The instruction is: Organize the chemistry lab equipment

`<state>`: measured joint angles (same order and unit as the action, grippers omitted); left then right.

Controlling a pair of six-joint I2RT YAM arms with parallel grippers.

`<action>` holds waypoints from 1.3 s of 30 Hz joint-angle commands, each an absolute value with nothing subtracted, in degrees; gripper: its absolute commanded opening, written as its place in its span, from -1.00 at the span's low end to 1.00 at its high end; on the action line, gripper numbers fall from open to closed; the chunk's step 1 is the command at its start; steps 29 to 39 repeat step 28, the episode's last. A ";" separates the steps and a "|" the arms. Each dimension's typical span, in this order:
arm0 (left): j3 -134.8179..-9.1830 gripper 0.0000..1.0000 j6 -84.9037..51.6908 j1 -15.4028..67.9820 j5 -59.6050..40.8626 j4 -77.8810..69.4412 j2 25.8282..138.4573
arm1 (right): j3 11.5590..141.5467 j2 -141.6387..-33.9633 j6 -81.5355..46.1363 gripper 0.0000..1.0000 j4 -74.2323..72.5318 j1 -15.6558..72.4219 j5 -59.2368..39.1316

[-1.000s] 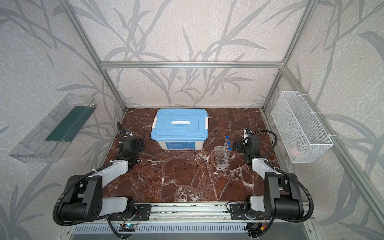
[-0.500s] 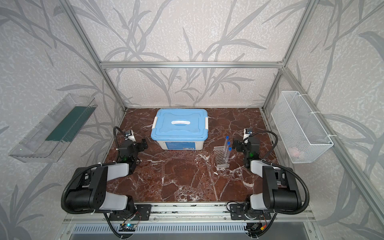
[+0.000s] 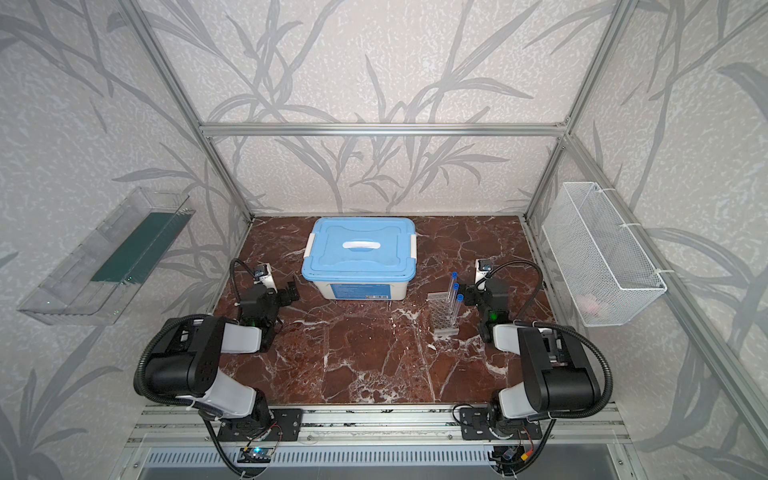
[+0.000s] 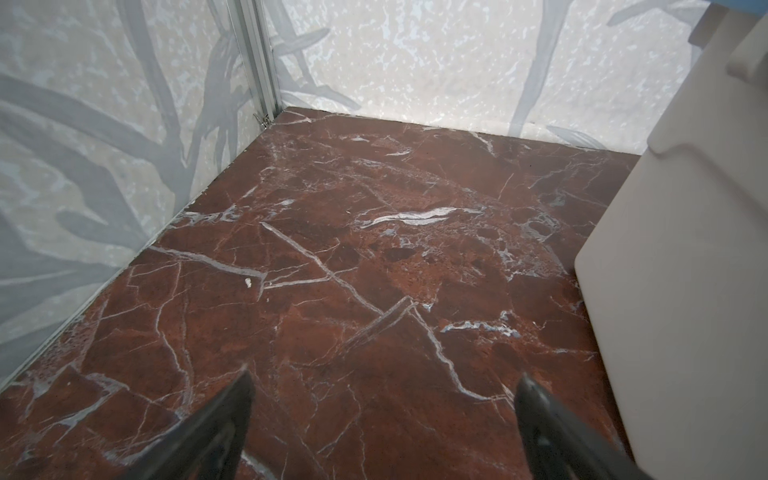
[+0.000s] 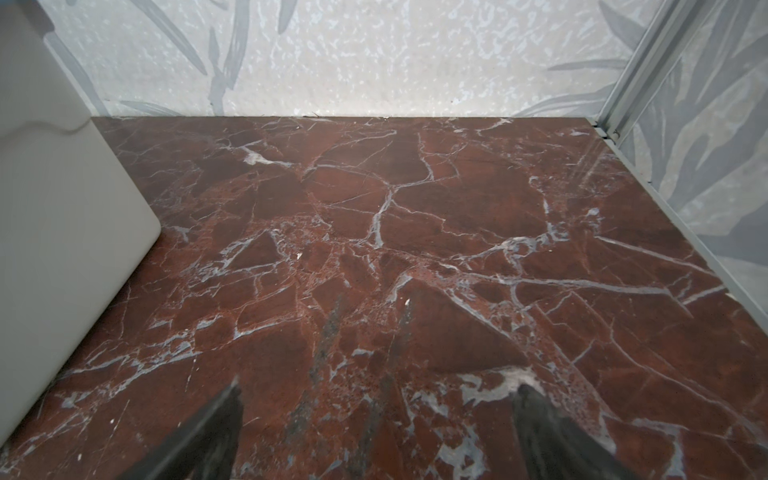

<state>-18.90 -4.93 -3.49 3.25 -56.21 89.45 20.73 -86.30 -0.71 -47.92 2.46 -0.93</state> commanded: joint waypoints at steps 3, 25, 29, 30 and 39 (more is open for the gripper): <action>-20.79 0.98 -3.48 -3.71 2.32 -55.10 89.38 | 19.90 -88.18 1.10 0.98 -54.50 3.42 2.70; -22.03 0.98 -2.24 -2.51 3.15 -52.88 89.56 | 21.53 -88.09 1.52 0.98 -51.24 4.39 4.90; -21.76 0.98 -2.20 -2.59 3.06 -53.50 89.56 | 21.53 -88.15 1.57 0.98 -51.24 4.48 4.88; -21.76 0.98 -2.20 -2.59 3.06 -53.50 89.56 | 21.53 -88.15 1.57 0.98 -51.24 4.48 4.88; -21.76 0.98 -2.20 -2.59 3.06 -53.50 89.56 | 21.53 -88.15 1.57 0.98 -51.24 4.48 4.88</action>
